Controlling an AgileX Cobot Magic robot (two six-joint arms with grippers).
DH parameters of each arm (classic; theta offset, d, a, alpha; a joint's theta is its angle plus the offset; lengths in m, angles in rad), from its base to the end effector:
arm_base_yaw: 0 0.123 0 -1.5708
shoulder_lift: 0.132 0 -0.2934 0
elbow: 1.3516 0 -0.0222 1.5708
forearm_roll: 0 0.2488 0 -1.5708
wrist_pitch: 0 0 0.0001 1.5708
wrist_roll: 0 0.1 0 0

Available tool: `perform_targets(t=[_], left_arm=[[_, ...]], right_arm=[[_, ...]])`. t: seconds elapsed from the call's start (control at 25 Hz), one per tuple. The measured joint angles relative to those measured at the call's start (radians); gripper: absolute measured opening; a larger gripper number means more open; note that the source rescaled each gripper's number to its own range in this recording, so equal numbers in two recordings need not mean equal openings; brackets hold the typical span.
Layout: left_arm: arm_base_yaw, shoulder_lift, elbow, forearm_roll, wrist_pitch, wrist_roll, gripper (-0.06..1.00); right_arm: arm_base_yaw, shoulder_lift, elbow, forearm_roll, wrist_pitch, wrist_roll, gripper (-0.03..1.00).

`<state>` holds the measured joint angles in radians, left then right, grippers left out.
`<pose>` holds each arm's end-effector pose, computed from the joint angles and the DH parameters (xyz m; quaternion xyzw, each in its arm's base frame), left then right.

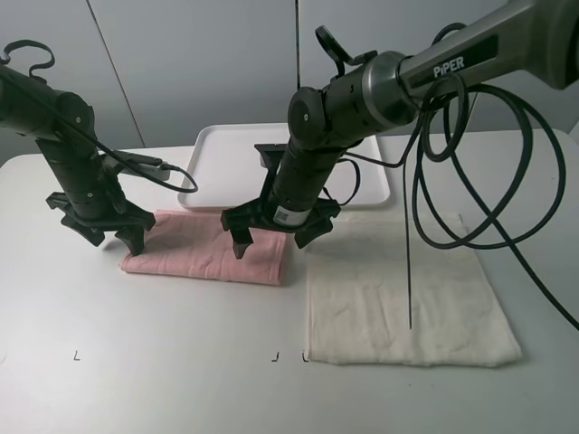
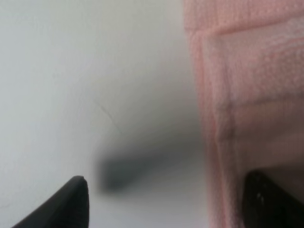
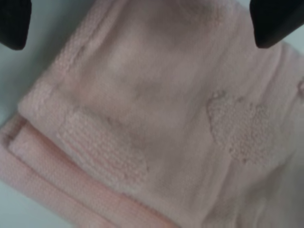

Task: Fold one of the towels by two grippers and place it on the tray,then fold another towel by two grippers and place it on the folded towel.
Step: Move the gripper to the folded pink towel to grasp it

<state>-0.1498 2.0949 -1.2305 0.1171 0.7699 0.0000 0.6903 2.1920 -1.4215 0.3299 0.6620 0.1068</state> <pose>0.3715 -0.0478 0.0972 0.1161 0.9923 0.0402 0.0149 0.3204 0.2905 0.1023 -0.1695 0.9725 0.1489 0.0577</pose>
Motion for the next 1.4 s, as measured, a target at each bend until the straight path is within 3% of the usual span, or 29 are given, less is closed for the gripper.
perform_targets(t=[1.24, 1.4], left_arm=[[0.0, 0.0, 0.0, 0.002, 0.002, 0.0, 0.85], [0.0, 0.0, 0.0, 0.002, 0.002, 0.0, 0.85]], right_arm=[[0.0, 0.028, -0.006, 0.03, -0.011, 0.004, 1.0], [0.0, 0.039, -0.029, 0.071, -0.004, -0.006, 1.0]])
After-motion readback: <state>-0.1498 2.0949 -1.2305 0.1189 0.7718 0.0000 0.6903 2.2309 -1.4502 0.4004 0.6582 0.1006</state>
